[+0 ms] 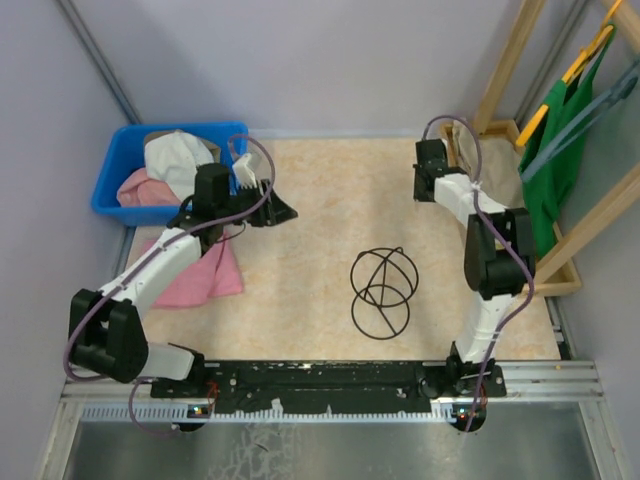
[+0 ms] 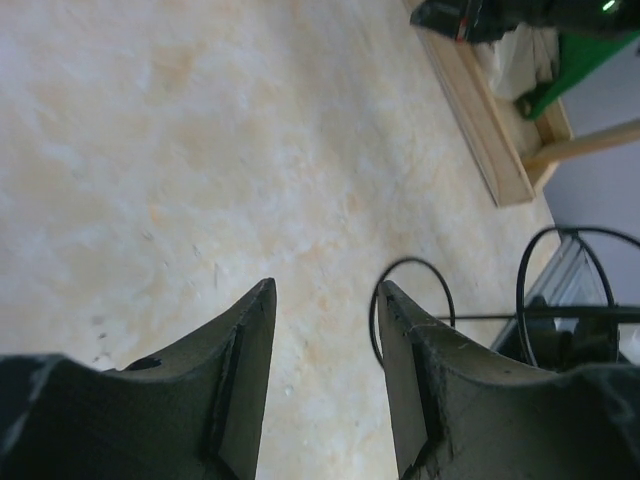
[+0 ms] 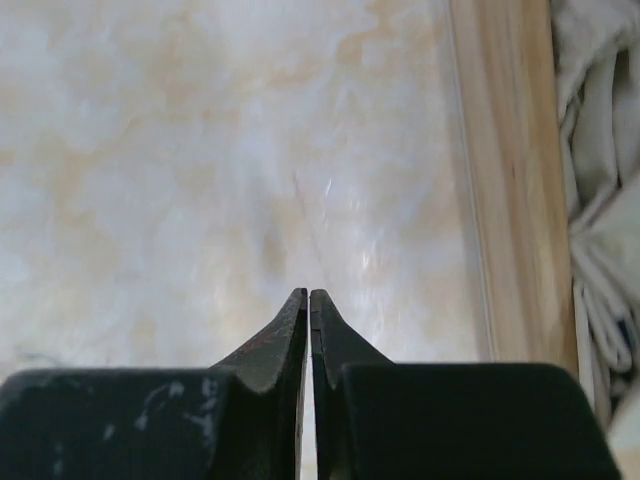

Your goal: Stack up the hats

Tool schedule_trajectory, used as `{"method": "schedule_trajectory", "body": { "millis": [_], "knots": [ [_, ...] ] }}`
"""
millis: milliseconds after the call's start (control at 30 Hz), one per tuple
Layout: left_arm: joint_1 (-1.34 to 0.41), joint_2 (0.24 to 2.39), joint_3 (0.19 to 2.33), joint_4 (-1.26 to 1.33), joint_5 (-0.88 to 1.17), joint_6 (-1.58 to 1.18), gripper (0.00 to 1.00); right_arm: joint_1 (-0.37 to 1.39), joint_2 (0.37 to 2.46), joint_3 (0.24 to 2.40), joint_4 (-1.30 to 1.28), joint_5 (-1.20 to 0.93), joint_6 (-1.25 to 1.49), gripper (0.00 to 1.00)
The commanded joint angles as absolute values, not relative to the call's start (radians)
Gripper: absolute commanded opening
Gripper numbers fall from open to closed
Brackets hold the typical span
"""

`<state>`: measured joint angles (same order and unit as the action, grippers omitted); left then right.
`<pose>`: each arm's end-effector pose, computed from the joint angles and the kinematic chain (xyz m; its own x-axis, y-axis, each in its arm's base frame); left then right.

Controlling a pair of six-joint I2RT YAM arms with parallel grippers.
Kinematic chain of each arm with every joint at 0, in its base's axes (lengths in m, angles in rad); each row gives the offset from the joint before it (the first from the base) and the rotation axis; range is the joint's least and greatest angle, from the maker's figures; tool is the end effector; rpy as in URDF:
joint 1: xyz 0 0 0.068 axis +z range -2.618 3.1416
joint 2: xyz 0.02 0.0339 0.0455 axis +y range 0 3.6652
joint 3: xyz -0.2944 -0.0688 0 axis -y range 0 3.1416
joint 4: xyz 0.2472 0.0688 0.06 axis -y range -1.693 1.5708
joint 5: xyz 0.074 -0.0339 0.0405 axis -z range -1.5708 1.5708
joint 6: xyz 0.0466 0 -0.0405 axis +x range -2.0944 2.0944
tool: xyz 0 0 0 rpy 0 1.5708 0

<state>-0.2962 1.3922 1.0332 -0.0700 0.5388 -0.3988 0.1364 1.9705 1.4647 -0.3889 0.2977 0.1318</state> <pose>0.3028 -0.1174 0.3251 -0.6372 -0.1540 -0.7551 0.4877 0.6782 -0.5498 0.4517 0.0482 0.2249 -0.7593 0.0226 -0.6504 0.1530 0.9776 -0.1446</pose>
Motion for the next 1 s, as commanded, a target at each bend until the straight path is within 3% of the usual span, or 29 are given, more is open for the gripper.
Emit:
{"method": "schedule_trajectory", "body": {
  "millis": [0,167,267,333,433,500,633,733,967],
  "knots": [
    [-0.361,1.335,0.916,-0.102,0.497,-0.445,0.52,0.152,1.749,1.299,-0.387,0.239,0.237,0.09],
    [-0.483,1.292,0.751,-0.018,0.456,-0.571,0.53,0.153,1.584,1.166,-0.416,0.209,0.269,0.5],
    [-0.564,1.315,0.688,0.036,0.447,-0.644,0.53,0.153,1.538,1.118,-0.436,0.154,0.287,0.54],
    [-0.614,1.35,0.663,0.075,0.447,-0.681,0.53,0.154,1.513,1.077,-0.452,0.126,0.297,0.47],
    [-0.659,1.387,0.618,0.185,0.458,-0.75,0.51,0.154,1.463,0.998,-0.452,0.088,0.307,0.26],
    [-0.677,1.403,0.578,0.276,0.467,-0.807,0.46,0.153,1.443,0.958,-0.467,0.032,0.312,0.14],
    [-0.723,1.466,0.525,0.459,0.505,-0.91,0.34,0.156,1.408,0.872,-0.478,-0.097,0.335,0.0],
    [-0.769,1.552,0.527,0.585,0.544,-0.992,0.22,0.171,1.374,0.815,-0.489,-0.158,0.354,0.0],
    [-0.841,1.763,0.528,0.922,0.589,-1.162,0.12,0.219,1.285,0.701,-0.476,-0.26,0.42,0.0]
  ]
}}
